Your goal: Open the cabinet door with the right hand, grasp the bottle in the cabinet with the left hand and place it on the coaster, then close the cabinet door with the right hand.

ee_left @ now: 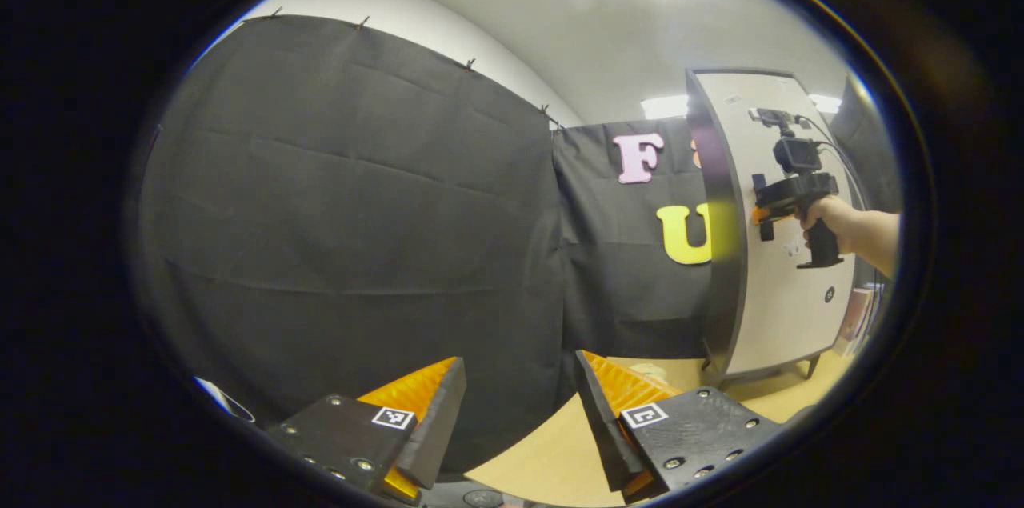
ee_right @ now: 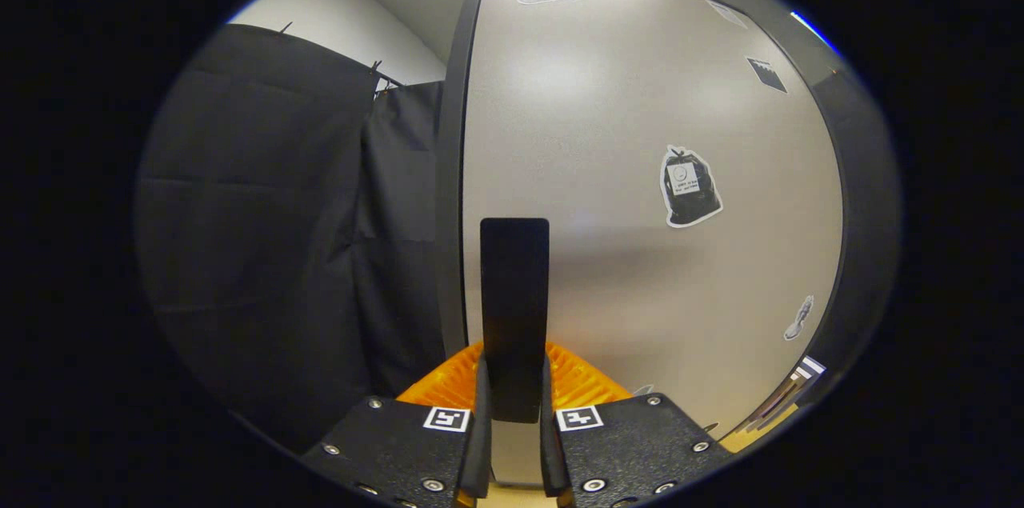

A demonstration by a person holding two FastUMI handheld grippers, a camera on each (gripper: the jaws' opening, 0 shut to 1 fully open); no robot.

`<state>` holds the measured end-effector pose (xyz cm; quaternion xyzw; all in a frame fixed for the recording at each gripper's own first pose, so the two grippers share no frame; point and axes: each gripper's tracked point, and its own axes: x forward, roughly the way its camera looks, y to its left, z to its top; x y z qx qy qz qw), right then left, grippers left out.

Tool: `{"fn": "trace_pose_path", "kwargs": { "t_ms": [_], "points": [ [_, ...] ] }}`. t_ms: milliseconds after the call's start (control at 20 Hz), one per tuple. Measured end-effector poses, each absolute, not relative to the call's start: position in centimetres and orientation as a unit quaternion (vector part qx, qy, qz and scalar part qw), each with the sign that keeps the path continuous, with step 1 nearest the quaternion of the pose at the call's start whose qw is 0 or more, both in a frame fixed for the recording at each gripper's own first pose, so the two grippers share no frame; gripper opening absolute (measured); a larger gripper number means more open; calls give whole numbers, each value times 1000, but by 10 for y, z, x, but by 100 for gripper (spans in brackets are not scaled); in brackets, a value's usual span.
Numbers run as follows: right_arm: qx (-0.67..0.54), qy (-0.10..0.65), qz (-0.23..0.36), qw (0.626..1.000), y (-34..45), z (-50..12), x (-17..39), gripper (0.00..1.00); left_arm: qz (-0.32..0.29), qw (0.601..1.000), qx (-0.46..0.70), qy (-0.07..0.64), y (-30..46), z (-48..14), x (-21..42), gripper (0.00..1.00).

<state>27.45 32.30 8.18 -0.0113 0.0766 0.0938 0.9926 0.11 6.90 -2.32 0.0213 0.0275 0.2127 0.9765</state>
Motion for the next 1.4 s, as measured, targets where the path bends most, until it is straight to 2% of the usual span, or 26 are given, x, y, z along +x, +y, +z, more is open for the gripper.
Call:
{"fn": "trace_pose_path", "kwargs": {
  "t_ms": [50,100,150,200,400,500,550,700,800,1400],
  "points": [
    [-16,82,97,992,322,82,273,20,209,977,18,28,68,-22,1,72],
    [-19,83,101,991,323,82,272,19,205,978,15,27,67,-21,1,72],
    [-19,85,107,990,322,81,270,19,201,979,15,26,66,-19,1,83],
    [-16,85,112,990,323,82,267,19,198,980,17,23,66,-18,1,72],
    [-10,83,134,987,322,86,257,19,172,985,27,16,62,-18,5,72],
    [-11,83,148,985,321,86,254,19,159,987,23,14,60,-18,9,83],
    [-12,83,153,985,321,87,255,19,152,988,20,14,59,-18,11,83],
    [-11,85,169,982,318,86,250,19,133,991,19,8,55,-10,19,72],
    [-11,86,179,980,316,86,248,19,120,993,19,6,48,1,25,83],
    [-14,85,227,970,298,90,224,19,66,998,8,1,1,1,42,84]
  ]
}}
